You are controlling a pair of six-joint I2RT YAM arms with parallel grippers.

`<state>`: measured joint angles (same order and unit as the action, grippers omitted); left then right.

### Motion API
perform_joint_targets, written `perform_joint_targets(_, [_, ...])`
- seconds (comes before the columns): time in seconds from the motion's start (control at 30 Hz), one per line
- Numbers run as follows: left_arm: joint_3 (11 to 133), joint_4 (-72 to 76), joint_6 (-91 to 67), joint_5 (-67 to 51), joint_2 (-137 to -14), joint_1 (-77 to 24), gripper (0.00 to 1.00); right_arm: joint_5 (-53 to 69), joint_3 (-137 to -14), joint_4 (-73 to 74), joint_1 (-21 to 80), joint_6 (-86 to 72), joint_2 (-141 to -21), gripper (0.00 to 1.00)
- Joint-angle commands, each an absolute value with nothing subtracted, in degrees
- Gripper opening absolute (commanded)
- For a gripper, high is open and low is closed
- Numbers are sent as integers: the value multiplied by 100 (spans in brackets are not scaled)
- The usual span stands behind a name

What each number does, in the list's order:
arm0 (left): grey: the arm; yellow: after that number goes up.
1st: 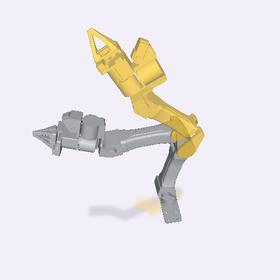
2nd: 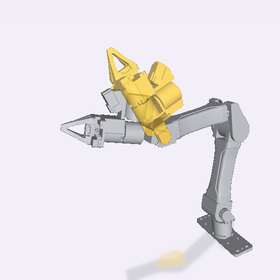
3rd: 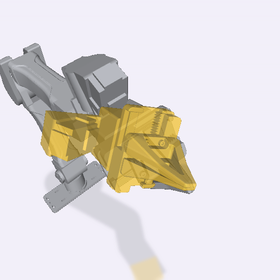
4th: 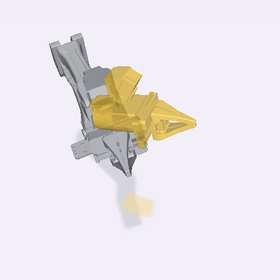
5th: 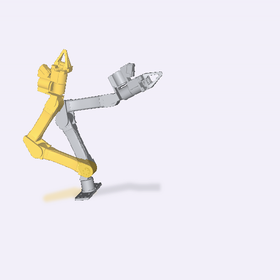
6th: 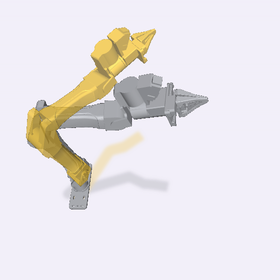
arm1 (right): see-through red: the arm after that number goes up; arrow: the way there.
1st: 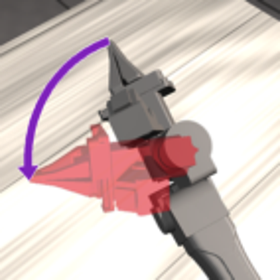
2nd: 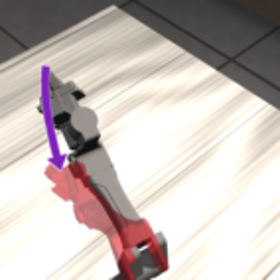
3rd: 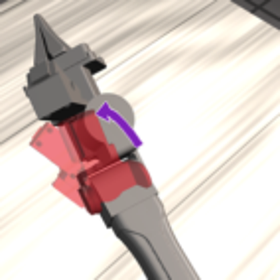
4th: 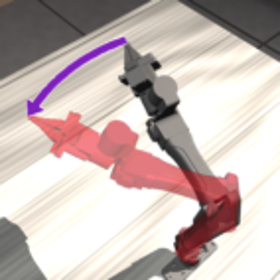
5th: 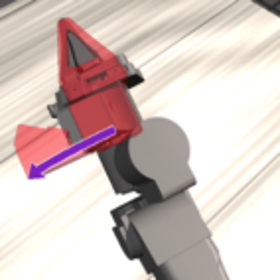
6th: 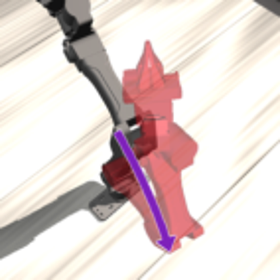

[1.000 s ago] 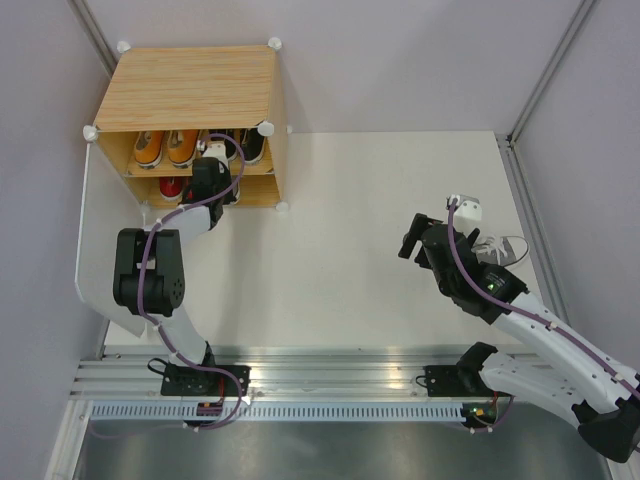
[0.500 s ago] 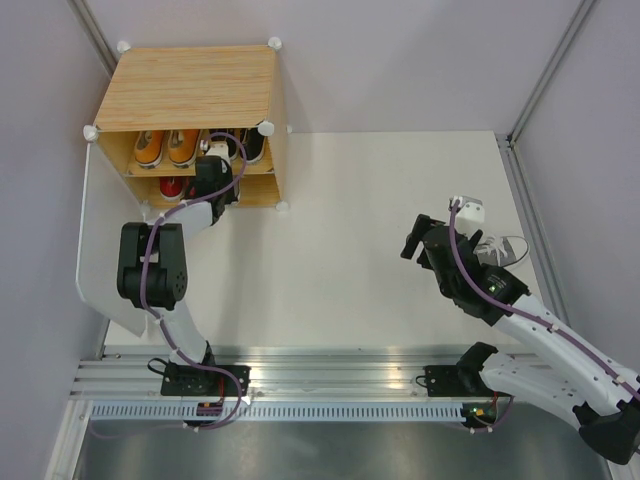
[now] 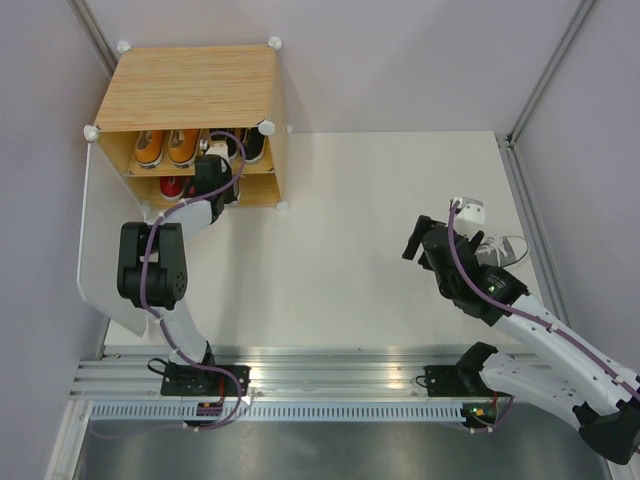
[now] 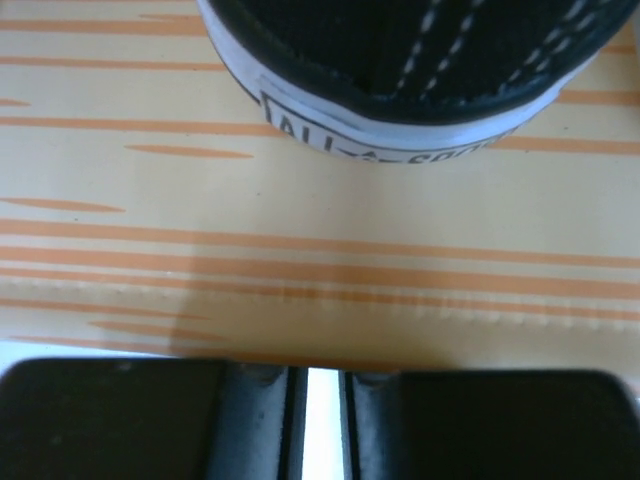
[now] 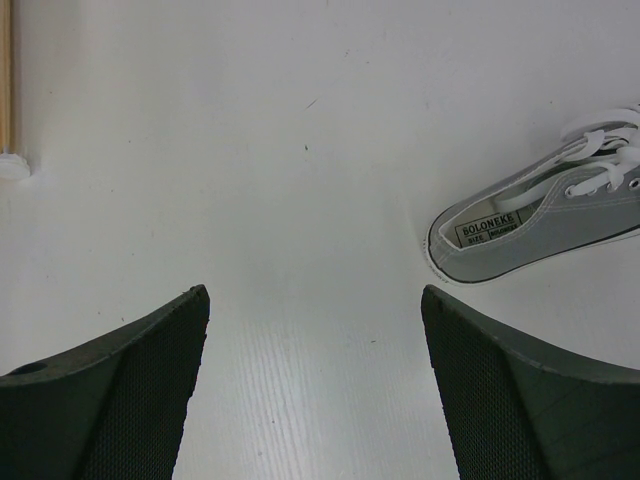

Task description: Place and organize the shoes in the shoe cabinet

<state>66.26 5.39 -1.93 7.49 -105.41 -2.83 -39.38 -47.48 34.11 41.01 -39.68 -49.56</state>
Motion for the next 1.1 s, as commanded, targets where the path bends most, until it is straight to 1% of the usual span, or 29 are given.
perform_joint_targets(0.0, [6970, 1371, -386, 844, -10670, -237, 22, -4096, -4755, 3393, 4113, -4043, -4913, 91])
perform_joint_targets(0.13, [6847, 1371, -501, 914, -10608, -237, 47, -4061, -4764, 3393, 4113, -4043, -4904, 91])
perform_joint_targets(0.23, [6873, 1354, -571, 923, -10652, -237, 50, -4078, -4720, 3366, 4113, -4043, -4878, 91])
perform_joint_targets(0.33, [6891, 1424, -641, 993, -10670, -237, 51, -3973, -4781, 3349, 4113, -3999, -4904, 91])
perform_joint_targets(0.37, [6891, 1450, -650, 993, -10705, -237, 50, -3990, -4816, 3357, 4113, -3973, -4922, 90])
perform_joint_targets(0.47, [6926, 1485, -616, 897, -10766, -237, 36, -4060, -4860, 3366, 4105, -3929, -4948, 90])
perform_joint_targets(0.5, [6926, 1477, -589, 870, -10767, -246, 24, -4069, -4843, 3358, 4113, -3929, -4948, 90])
perform_joint_targets(0.57, [6821, 1494, -467, 774, -10723, -263, 13, -4034, -4834, 3331, 4104, -3911, -4957, 90])
perform_joint_targets(0.6, [6759, 1512, -414, 773, -10636, -290, 3, -4008, -4843, 3331, 4113, -3902, -4974, 90])
perform_joint_targets(0.77, [6408, 1608, -53, 484, -10433, -351, 2, -3999, -4746, 3243, 4105, -3885, -4966, 91])
perform_joint_targets(0.87, [6144, 1801, 200, 71, -10248, -352, 2, -3990, -4746, 3164, 4113, -3841, -5001, 91])
perform_joint_targets(0.97, [6073, 1741, 369, -272, -10160, -352, 2, -3982, -4799, 3120, 4105, -3753, -5062, 90])
perform_joint_targets(1.07, [6047, 1661, 413, -352, -10143, -352, 2, -3981, -4895, 3120, 4104, -3639, -5150, 91])
